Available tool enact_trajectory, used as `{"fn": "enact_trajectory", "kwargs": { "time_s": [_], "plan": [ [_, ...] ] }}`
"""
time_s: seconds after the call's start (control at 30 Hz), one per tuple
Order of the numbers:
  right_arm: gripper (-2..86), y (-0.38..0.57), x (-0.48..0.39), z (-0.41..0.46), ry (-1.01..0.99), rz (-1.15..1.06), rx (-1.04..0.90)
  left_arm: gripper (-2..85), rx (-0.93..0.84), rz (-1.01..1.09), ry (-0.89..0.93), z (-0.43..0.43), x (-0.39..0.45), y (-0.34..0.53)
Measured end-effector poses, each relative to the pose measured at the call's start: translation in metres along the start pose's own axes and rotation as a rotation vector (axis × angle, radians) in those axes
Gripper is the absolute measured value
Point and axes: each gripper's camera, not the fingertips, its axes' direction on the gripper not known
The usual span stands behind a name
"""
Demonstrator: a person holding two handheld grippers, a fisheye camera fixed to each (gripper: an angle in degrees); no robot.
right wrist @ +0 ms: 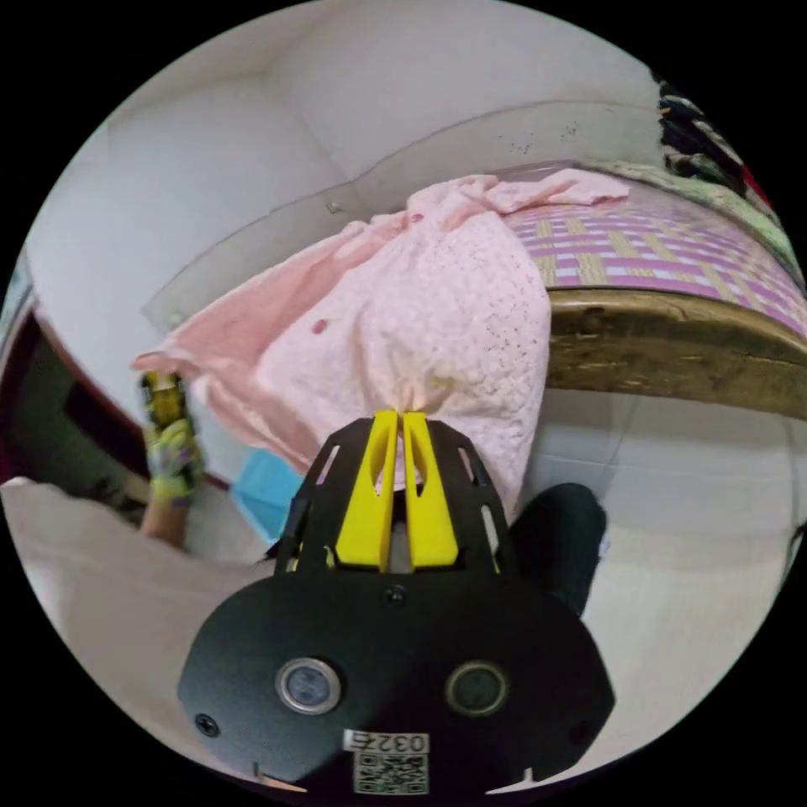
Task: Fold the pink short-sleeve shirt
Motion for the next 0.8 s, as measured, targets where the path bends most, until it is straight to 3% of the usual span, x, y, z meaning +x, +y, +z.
{"fn": "enact_trajectory", "kwargs": {
  "time_s": [0.07, 0.17, 0.27, 0.4, 0.47, 0.63, 0.8],
  "plan": [
    [-0.9, 0.006, 0.013, -0.045, -0.246, -0.019, 0.0, -0.9, 0.036, 0.005, 0.018, -0.027, 0.003, -0.007],
    [-1.0, 0.012, 0.041, -0.149, -0.621, -0.075, 0.17, -0.9, 0.087, 0.047, 0.042, -0.07, 0.015, -0.024],
    [-1.0, 0.015, 0.061, -0.255, -0.762, -0.166, 0.381, -0.9, 0.175, 0.109, 0.145, -0.109, 0.03, -0.044],
    [-1.0, 0.024, 0.069, -0.355, -0.831, -0.304, 0.568, -0.9, 0.334, 0.192, 0.378, -0.152, 0.05, -0.066],
    [-1.0, 0.027, 0.07, -0.381, -0.843, -0.347, 0.605, -0.9, 0.35, 0.228, 0.401, -0.161, 0.063, -0.077],
    [-1.0, 0.002, 0.089, -0.416, -0.722, -0.316, 0.602, -0.8, 0.293, 0.257, 0.293, -0.157, 0.083, -0.126],
    [-1.0, -0.152, 0.16, -0.382, -0.535, -0.063, 0.445, -0.8, 0.252, -0.054, 0.138, -0.099, -0.005, -0.259]
  ]
}}
